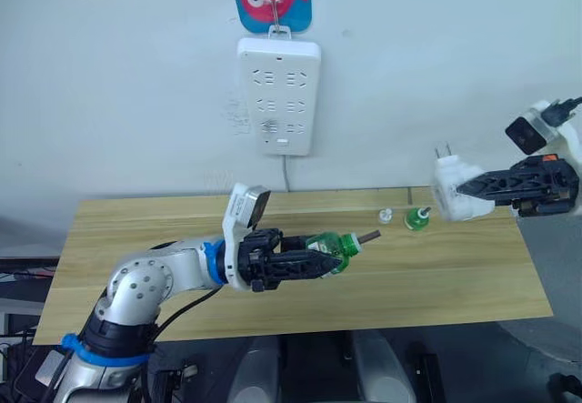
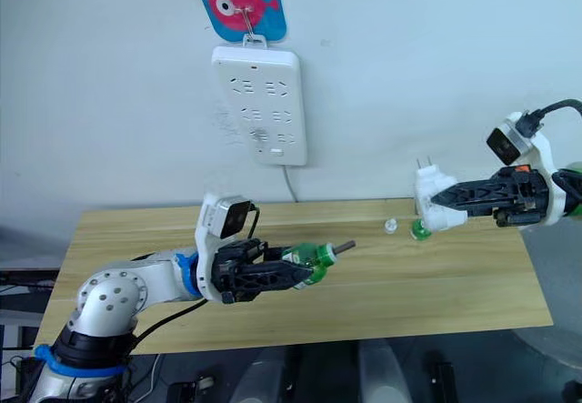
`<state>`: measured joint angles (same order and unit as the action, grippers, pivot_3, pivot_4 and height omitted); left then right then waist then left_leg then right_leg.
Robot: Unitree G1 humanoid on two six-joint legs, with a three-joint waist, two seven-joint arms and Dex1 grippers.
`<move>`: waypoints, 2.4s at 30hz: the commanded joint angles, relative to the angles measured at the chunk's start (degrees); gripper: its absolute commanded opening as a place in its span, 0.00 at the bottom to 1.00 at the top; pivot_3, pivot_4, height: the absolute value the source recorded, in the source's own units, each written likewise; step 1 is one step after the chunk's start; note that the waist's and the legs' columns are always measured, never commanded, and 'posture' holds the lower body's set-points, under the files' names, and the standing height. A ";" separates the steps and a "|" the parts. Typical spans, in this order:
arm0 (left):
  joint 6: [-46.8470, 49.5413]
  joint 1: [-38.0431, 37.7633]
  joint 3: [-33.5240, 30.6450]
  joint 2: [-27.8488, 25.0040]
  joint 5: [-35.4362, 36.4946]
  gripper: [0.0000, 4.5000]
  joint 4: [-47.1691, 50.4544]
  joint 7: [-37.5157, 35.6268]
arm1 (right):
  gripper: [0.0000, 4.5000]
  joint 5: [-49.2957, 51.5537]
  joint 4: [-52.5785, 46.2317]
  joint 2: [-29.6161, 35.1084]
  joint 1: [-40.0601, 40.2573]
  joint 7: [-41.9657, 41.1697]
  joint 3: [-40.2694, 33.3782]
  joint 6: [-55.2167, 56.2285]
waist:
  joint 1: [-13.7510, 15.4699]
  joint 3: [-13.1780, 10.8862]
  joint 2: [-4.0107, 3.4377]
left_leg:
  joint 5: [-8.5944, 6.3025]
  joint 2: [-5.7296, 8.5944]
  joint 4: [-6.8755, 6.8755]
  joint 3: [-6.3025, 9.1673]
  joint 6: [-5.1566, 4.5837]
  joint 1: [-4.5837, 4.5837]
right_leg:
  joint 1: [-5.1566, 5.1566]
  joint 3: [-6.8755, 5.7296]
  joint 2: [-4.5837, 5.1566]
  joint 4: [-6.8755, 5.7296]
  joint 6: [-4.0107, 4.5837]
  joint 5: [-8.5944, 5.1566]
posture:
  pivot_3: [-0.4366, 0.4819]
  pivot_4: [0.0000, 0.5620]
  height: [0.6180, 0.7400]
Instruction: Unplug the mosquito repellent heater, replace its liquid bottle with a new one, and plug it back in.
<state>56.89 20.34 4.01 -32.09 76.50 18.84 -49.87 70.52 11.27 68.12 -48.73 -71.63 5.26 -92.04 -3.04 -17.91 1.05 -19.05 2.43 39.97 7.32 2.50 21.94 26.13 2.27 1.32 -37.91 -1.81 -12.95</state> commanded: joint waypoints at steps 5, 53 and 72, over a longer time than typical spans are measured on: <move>-2.92 3.78 2.18 2.83 -7.98 0.50 -1.62 -6.30 | 0.66 18.71 -3.63 -1.14 1.38 18.01 -2.75 -0.46 | -0.09 0.00 0.00 | 0.00 -0.02 0.00 -0.02 -0.01 -0.01 | 0.02 0.01 0.00 -0.03 -0.01 0.00 | 0.35 0.53 1.00; -2.79 8.04 1.52 9.89 -16.84 0.50 -5.21 -6.93 | 0.66 42.24 -9.10 -0.49 4.80 42.24 0.48 6.47 | 0.14 0.00 0.00 | 0.00 -0.04 0.07 -0.05 -0.03 -0.01 | 0.01 0.03 -0.03 -0.08 -0.10 0.06 | 0.38 0.51 1.00; -2.76 9.36 2.55 13.03 -17.98 0.50 -4.61 -5.41 | 0.66 41.64 -11.43 -2.31 3.89 45.59 1.20 7.84 | 0.15 0.00 0.00 | 0.01 -0.03 0.08 -0.05 -0.03 -0.01 | 0.01 0.03 -0.03 -0.09 -0.11 0.06 | 0.38 0.51 1.00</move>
<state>55.44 28.97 6.47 -19.89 58.27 12.83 -55.16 110.97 1.83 65.62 -43.84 -26.81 6.55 -85.03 -2.89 -17.91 1.05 -19.04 2.40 40.06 7.27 2.47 21.94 26.14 2.30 1.29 -38.00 -1.92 -12.89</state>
